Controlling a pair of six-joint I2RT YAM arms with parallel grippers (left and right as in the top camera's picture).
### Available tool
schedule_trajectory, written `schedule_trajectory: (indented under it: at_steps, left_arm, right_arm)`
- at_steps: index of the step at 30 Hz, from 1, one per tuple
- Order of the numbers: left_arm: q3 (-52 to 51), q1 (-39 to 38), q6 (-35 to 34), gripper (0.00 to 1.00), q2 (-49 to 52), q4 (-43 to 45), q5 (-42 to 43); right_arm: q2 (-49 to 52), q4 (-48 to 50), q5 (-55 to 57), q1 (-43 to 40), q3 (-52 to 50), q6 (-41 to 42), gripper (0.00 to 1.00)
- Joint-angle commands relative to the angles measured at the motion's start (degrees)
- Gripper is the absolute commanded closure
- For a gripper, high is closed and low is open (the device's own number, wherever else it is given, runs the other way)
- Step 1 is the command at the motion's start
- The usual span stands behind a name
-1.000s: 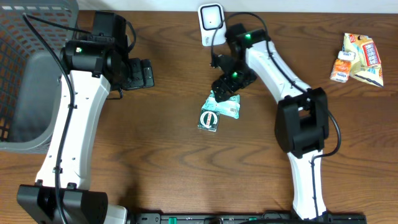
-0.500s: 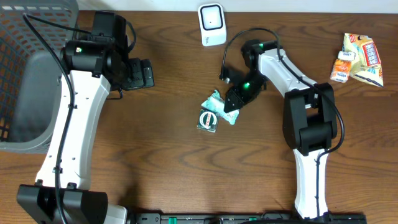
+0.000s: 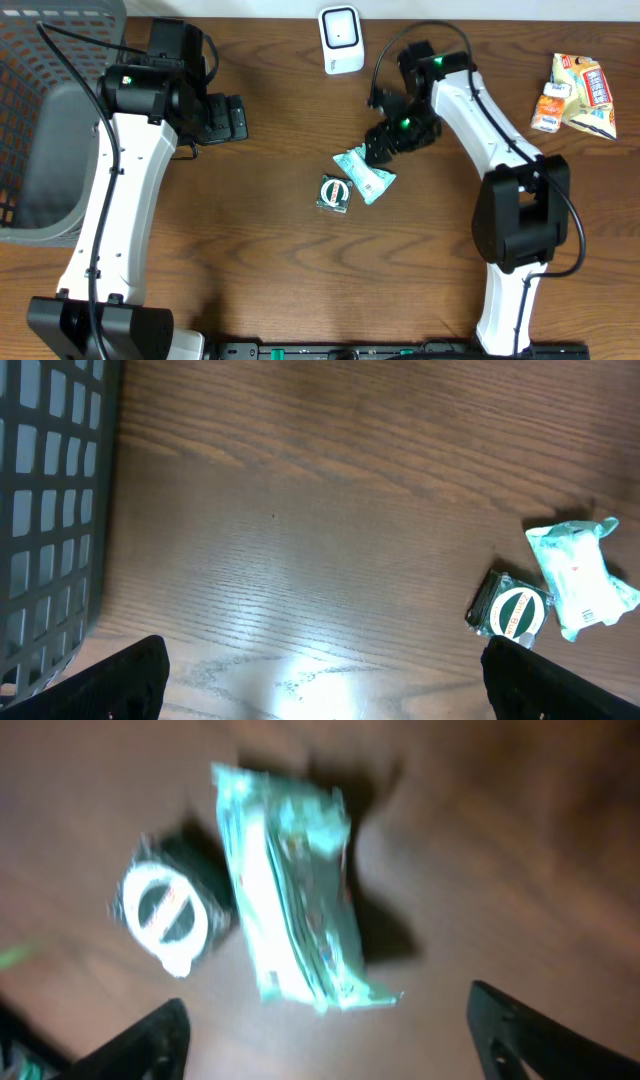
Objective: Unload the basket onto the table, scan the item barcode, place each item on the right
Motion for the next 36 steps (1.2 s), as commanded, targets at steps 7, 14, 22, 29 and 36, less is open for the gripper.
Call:
schedule_trajectory:
  at_steps: [7, 14, 22, 29, 36]
  left_arm:
    - [-0.07, 0.09, 0.31, 0.02, 0.33, -0.17, -0.28]
    - [-0.07, 0.09, 0.31, 0.02, 0.33, -0.17, -0.28]
    - [-0.07, 0.09, 0.31, 0.02, 0.33, -0.17, -0.31]
    - [-0.07, 0.09, 0.31, 0.02, 0.33, -0.17, -0.31]
    - [-0.07, 0.09, 0.31, 0.02, 0.33, -0.17, -0.28]
  right_arm:
    - [4.07, 9.53, -6.32, 0.55, -3.96, 2.10, 0.08]
    - [6.16, 11.45, -12.52, 1.03, -8.72, 2.10, 0.38]
    - [6.19, 12.13, -13.79, 2.60, -11.23, 1.53, 0.74]
    - [4.90, 11.10, -15.65, 1.03, -8.59, 4.35, 0.99]
    - [-2.38, 10.78, -22.84, -3.58, -1.60, 13.42, 0.99]
